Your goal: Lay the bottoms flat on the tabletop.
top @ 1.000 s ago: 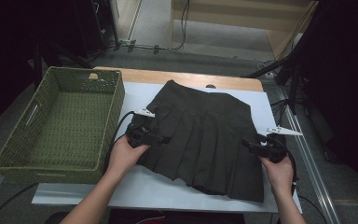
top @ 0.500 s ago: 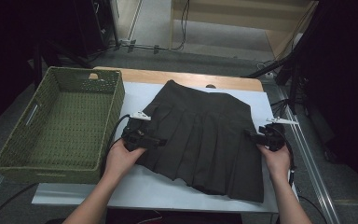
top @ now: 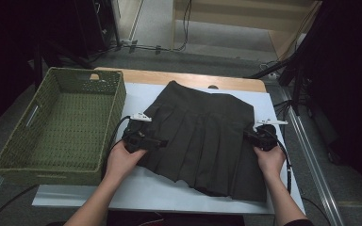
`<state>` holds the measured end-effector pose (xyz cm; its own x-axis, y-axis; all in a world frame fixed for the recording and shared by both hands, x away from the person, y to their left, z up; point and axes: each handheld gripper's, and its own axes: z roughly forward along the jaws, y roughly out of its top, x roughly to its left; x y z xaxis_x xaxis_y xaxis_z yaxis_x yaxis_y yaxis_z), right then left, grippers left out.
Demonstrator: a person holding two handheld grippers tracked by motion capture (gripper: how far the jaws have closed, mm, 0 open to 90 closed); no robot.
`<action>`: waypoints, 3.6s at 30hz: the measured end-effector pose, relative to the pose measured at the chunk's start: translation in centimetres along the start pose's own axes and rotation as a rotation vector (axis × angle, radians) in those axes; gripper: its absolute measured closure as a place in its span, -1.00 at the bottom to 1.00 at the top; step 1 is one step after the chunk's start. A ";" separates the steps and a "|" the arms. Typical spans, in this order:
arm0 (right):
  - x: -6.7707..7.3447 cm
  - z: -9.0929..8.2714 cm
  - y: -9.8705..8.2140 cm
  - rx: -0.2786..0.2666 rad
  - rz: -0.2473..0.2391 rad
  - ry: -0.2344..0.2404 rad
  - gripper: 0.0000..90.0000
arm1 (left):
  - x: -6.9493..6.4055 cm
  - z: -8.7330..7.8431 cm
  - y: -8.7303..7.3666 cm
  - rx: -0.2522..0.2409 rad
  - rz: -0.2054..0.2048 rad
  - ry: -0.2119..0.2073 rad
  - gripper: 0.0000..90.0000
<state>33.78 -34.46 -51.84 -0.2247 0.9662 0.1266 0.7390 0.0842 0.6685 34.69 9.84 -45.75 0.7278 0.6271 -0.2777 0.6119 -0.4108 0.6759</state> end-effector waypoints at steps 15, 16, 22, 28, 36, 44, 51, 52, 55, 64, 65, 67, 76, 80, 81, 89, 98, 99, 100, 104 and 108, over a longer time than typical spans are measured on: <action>-3.6 -0.3 3.7 -0.006 0.012 -0.064 0.84 | 0.5 0.2 1.2 -0.033 -0.015 0.015 -0.50; -4.0 -0.4 3.8 -0.004 0.025 -0.054 0.84 | 0.6 0.2 1.4 -0.039 -0.015 0.015 -0.50; -5.4 -0.7 4.1 -0.013 0.064 -0.051 0.83 | 1.7 0.9 3.0 -0.007 0.016 0.103 -0.49; -5.7 -0.6 3.9 -0.009 0.071 -0.036 0.83 | 3.8 2.1 3.7 -0.005 -0.031 0.144 -0.49; -5.9 -0.1 3.6 0.004 0.097 -0.010 0.82 | 6.0 4.4 2.9 0.031 -0.049 0.197 -0.47; -6.1 0.6 3.3 0.029 0.099 -0.007 0.82 | 6.1 5.1 1.8 0.041 -0.109 0.184 0.03; -6.3 0.7 3.7 0.030 0.094 -0.010 0.82 | 4.8 4.1 0.3 0.055 -0.174 0.158 0.83; -6.3 0.7 3.9 0.031 0.091 -0.011 0.82 | 4.5 3.9 0.2 0.066 -0.176 0.164 0.85; -6.3 0.6 4.6 0.036 0.080 -0.013 0.82 | 3.9 3.3 -0.2 0.080 -0.174 0.170 0.86; -6.3 0.7 5.7 0.028 0.080 0.006 0.77 | 2.9 2.2 -0.1 0.009 -0.162 0.148 0.38; -6.5 0.7 5.4 0.029 0.087 0.015 0.75 | 2.9 2.2 0.2 0.009 -0.156 0.148 0.27; -6.6 0.7 4.9 0.025 0.094 0.014 0.72 | 2.7 2.2 1.0 0.008 -0.111 0.177 0.02; -7.4 -0.2 3.1 0.037 0.109 0.036 0.51 | 3.0 1.9 4.5 -0.036 -0.028 0.201 -0.17; -7.5 -1.0 3.4 -0.006 0.089 0.037 0.13 | 3.6 2.9 5.6 -0.037 -0.026 0.200 -0.24; -7.5 -1.1 3.6 -0.019 0.086 0.042 0.10 | 4.0 3.4 5.9 -0.028 -0.026 0.204 -0.24; -7.5 -0.1 5.1 -0.070 0.102 0.058 -0.17 | 6.9 6.5 7.5 0.004 -0.041 0.226 -0.24; -7.1 2.7 5.5 0.015 0.103 0.042 0.01 | 9.1 9.7 8.3 0.020 -0.050 0.237 -0.23; -6.9 3.0 5.4 0.020 0.099 0.037 0.07 | 9.2 9.8 8.4 0.015 -0.054 0.237 -0.20; -6.9 3.2 5.3 0.029 0.090 0.047 0.14 | 9.4 10.0 8.4 0.018 -0.062 0.236 -0.19; -6.1 3.6 5.3 0.044 0.058 0.070 0.72 | 9.6 10.3 8.5 0.013 -0.100 0.207 0.19; -5.0 3.4 6.0 0.057 -0.008 0.027 0.86 | 9.6 10.0 8.9 0.032 -0.129 0.159 0.74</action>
<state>41.49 -37.99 -50.97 -0.2477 0.9584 0.1415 0.7716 0.1068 0.6270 50.25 5.60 -49.25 0.5862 0.7714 -0.2477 0.7081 -0.3393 0.6192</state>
